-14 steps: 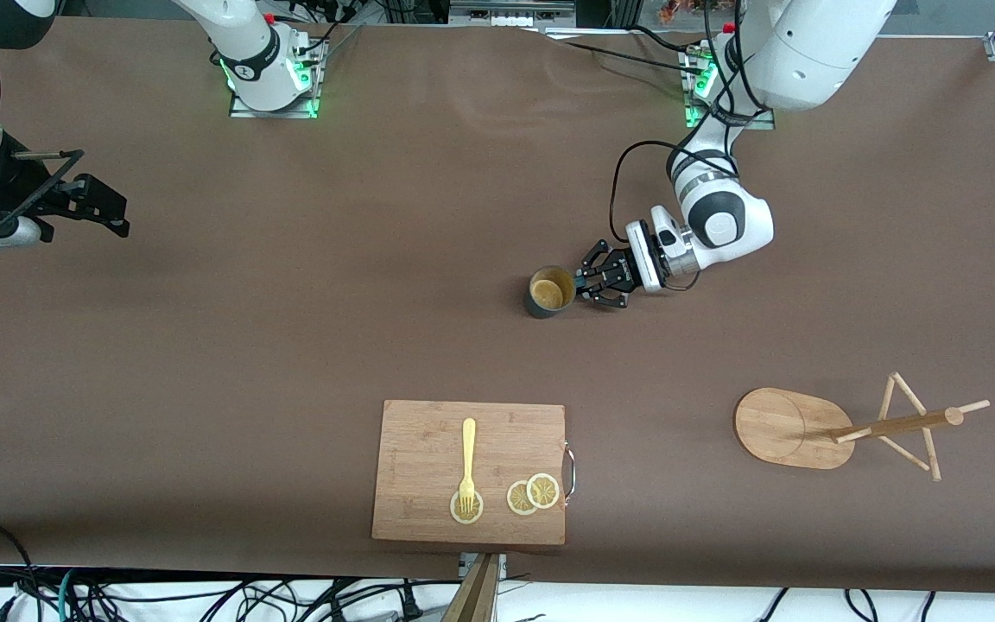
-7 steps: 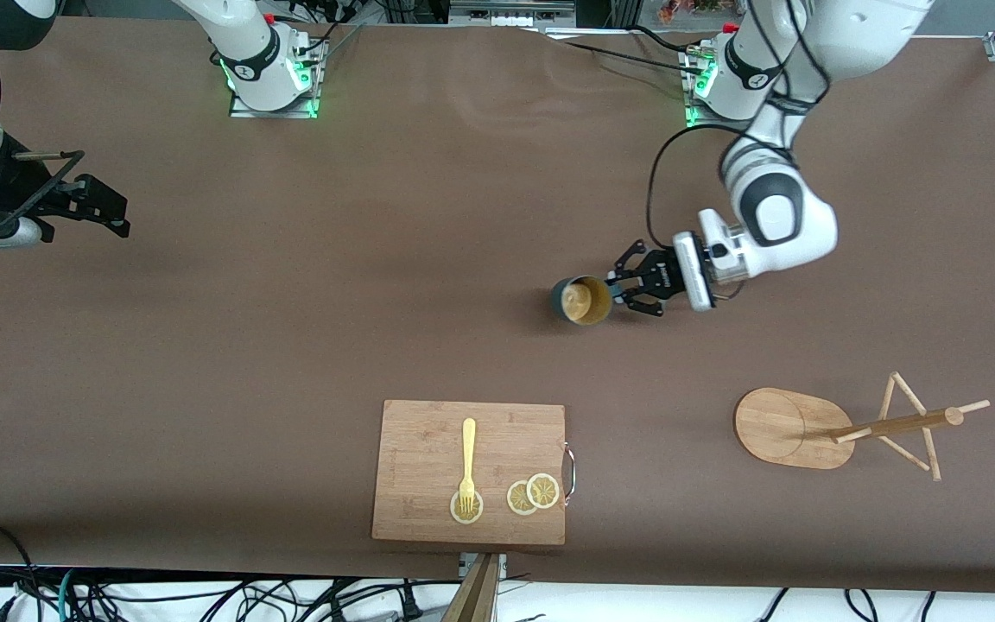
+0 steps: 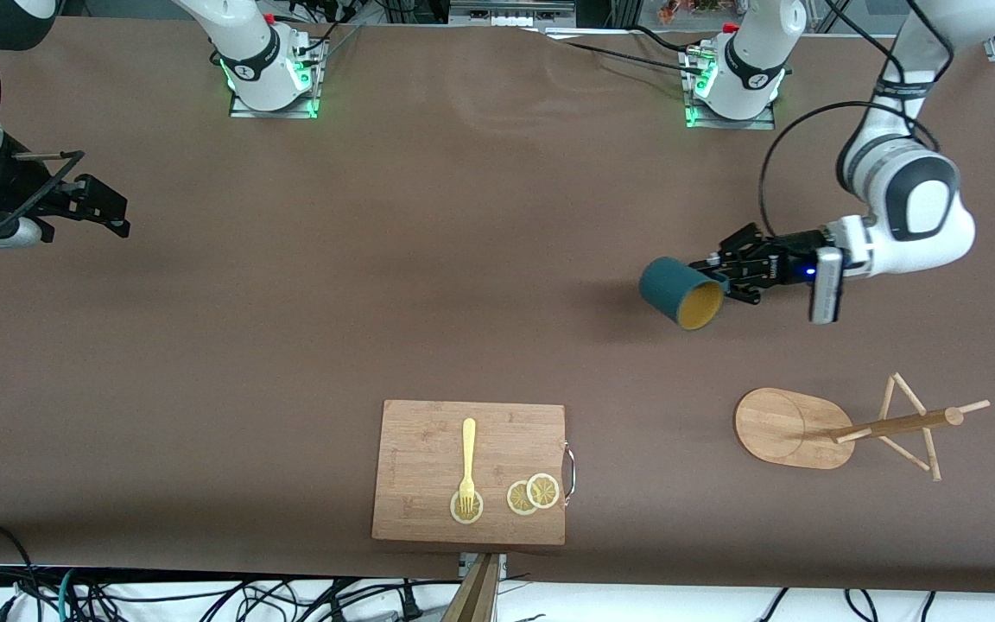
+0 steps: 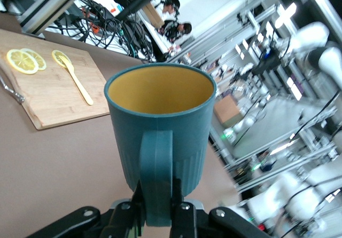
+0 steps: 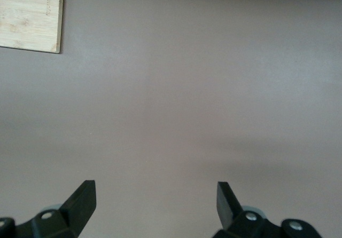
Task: Pass cup and hang on rack
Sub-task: 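Lift the mug by its handle with the left gripper toward the rack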
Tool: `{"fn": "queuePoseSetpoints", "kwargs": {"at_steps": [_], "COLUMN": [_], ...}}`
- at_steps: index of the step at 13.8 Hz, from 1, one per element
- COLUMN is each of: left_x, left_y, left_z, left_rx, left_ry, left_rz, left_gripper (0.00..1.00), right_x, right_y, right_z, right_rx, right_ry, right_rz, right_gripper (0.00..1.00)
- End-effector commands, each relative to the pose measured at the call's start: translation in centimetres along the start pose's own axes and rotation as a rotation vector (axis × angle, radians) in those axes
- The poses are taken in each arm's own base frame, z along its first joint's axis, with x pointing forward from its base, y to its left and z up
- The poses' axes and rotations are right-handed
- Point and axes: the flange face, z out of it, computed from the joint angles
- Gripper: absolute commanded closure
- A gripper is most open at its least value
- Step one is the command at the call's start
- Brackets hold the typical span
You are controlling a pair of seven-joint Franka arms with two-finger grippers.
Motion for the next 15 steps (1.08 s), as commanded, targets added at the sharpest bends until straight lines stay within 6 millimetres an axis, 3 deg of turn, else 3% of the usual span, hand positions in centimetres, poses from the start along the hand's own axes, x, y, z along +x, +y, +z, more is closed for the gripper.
{"fn": "queuePoseSetpoints", "kwargs": {"at_steps": [1, 3, 9, 15], "left_x": [0.9, 0.8, -0.2, -2.4], "left_y": [0.9, 0.7, -1.4, -3.9], "left_z": [-4.0, -7.0, -13.2, -16.3], "left_rx": [-0.064, -0.085, -0.121, -0.266], "left_ry": [0.033, 0.072, 0.201, 0.317], "left_rz": [-0.165, -0.267, -0.536, -0.681], "left_gripper": [1.00, 1.00, 1.00, 1.00], "right_x": [0.1, 0.1, 0.1, 0.2], "right_y": [0.2, 0.2, 0.2, 0.2], "right_z": [-0.5, -0.5, -0.5, -0.4], "right_rx": [0.001, 0.001, 0.003, 0.003], "right_ry": [0.001, 0.001, 0.001, -0.002], "right_rz": [-0.011, -0.011, -0.011, -0.011], "right_gripper": [0.00, 0.00, 0.00, 0.00]}}
